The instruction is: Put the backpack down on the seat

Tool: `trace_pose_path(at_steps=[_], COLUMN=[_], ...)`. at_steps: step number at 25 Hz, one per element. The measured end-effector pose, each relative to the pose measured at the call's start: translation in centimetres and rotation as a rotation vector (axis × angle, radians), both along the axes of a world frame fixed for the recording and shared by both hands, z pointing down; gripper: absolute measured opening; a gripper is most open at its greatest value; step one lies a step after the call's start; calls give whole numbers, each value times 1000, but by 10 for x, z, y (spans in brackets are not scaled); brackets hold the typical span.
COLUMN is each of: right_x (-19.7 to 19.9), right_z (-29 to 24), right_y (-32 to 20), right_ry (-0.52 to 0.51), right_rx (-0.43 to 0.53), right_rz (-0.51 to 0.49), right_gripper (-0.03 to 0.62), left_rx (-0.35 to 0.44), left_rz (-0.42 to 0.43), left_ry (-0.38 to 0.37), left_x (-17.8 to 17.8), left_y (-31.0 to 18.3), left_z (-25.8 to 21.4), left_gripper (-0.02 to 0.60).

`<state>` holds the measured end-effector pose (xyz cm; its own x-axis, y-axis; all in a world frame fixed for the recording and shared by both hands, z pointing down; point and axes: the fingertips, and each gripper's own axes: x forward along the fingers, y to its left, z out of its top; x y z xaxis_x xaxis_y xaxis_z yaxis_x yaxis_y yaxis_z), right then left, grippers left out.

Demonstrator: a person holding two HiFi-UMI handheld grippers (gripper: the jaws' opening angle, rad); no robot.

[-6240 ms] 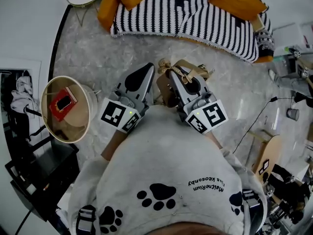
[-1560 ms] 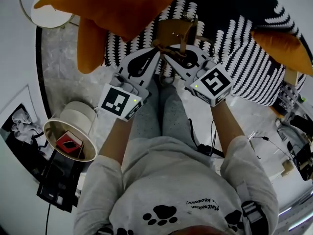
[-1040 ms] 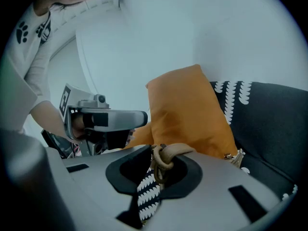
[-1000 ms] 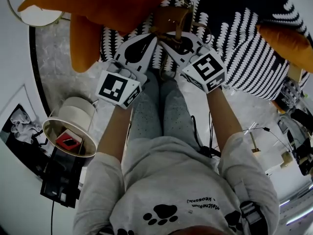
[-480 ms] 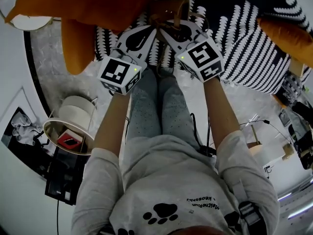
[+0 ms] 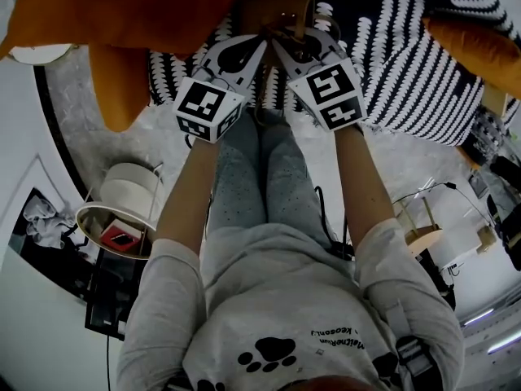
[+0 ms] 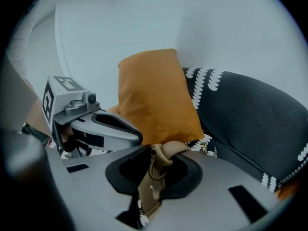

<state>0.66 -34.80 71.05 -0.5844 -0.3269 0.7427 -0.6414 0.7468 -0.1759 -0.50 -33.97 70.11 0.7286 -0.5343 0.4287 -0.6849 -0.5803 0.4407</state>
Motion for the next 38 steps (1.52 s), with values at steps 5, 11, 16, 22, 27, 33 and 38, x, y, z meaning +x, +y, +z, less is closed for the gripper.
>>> trace_pose_path(at_steps=[5,11,16,22,27,33,38], right_x=[30,56,69,79,95,118,126], right_z=[13,29,37,43,46,38,26], right_y=[1,4,6,10,13,10,9], right_ry=[34,78,118,151,173,240,256], right_rx=[-39,-62,-58,-79,-96,-41,-14], right_rz=[91,170,210,295,387,465,472], right_gripper=[81,81,83,125,208,237,242], left_rx=[-12,-40,-64,-59,-59,-56,-47], left_rz=[48,84,87,114,131,139,147], left_ry=[-1,3,14,13,11,16,19], left_x=[21,45,56,66,73,81,89], left_y=[-1,1,-1,-1,5,11,14], left_z=[7,21,28,26,25,22,12], left_gripper=[20,20,20,20,20,20,20])
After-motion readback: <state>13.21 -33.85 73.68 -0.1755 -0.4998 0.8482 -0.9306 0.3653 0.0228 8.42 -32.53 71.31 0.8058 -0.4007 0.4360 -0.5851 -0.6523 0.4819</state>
